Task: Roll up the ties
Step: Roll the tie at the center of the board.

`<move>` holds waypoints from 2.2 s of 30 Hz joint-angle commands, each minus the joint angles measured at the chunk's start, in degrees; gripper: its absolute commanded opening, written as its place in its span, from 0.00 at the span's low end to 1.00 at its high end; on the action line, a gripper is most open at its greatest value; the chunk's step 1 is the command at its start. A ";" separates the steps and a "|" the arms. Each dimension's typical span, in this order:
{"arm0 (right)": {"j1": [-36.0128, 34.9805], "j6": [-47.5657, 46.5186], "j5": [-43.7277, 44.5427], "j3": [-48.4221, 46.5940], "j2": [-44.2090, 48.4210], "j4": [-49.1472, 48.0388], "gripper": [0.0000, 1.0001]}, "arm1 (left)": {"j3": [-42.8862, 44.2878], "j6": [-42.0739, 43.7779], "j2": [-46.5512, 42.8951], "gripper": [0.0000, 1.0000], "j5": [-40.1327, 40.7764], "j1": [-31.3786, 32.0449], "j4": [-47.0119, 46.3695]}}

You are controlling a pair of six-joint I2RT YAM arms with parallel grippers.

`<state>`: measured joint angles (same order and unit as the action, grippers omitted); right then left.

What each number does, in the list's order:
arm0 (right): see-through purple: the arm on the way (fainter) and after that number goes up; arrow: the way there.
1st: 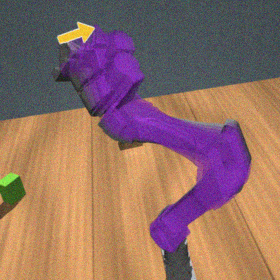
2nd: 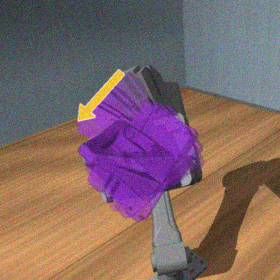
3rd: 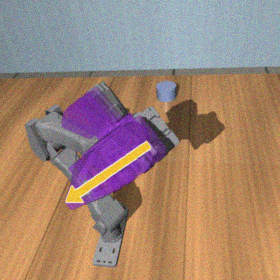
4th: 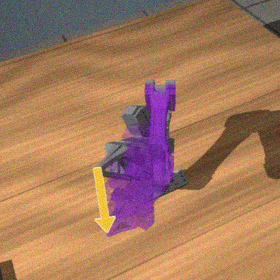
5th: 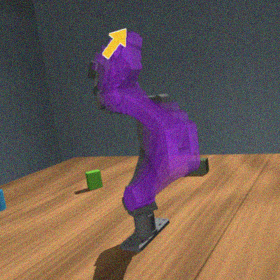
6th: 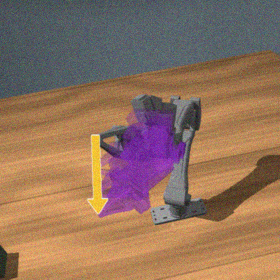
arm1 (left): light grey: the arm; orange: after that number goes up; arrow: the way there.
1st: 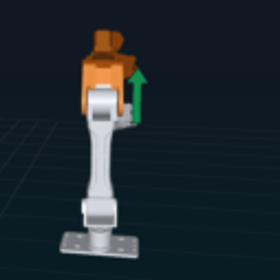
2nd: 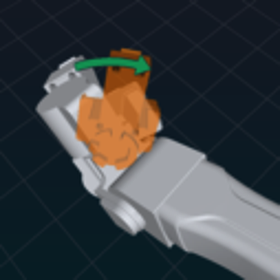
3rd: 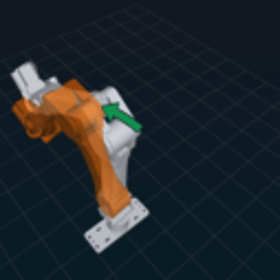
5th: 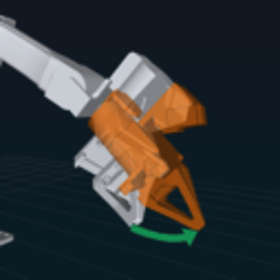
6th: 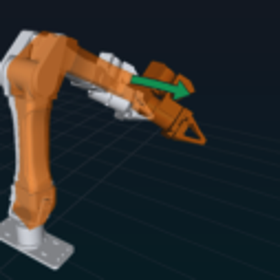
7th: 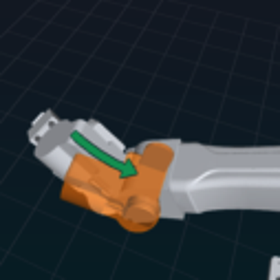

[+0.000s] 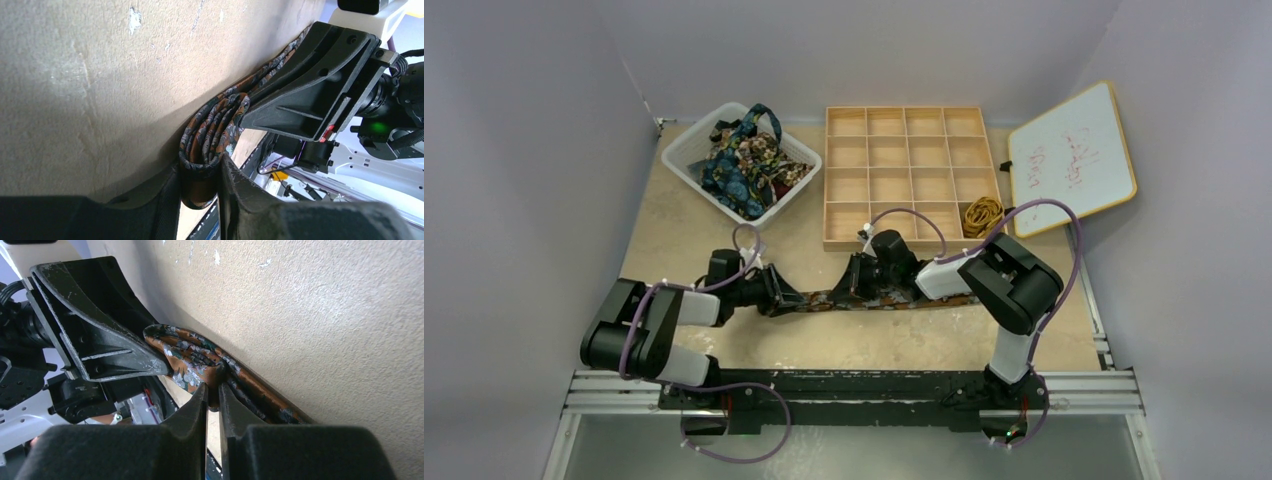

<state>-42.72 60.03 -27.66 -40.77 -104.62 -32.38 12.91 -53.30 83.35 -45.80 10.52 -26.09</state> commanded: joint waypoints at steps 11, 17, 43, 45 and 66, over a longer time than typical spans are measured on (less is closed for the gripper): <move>0.16 -3.57 3.63 -2.62 4.48 7.20 0.27 | 8.00 9.67 -6.39 0.23 5.17 0.77 16.84; 0.14 -4.58 2.74 -4.29 2.10 6.65 0.14 | 10.81 11.52 -7.42 0.23 7.93 1.91 22.28; -1.14 -4.06 -0.56 -8.11 -3.75 5.66 0.11 | 25.21 15.68 -10.14 0.22 24.98 9.97 46.67; -1.23 -3.76 -1.31 -8.09 -3.68 4.89 0.12 | 26.51 16.08 -10.15 0.22 26.69 10.55 48.65; -1.37 -6.59 0.01 -15.03 -5.41 8.44 0.16 | 36.20 18.02 -6.93 0.19 42.17 17.02 60.49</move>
<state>-43.57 54.30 -26.85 -52.62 -108.05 -22.87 45.91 -36.27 75.55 -7.55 26.09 32.60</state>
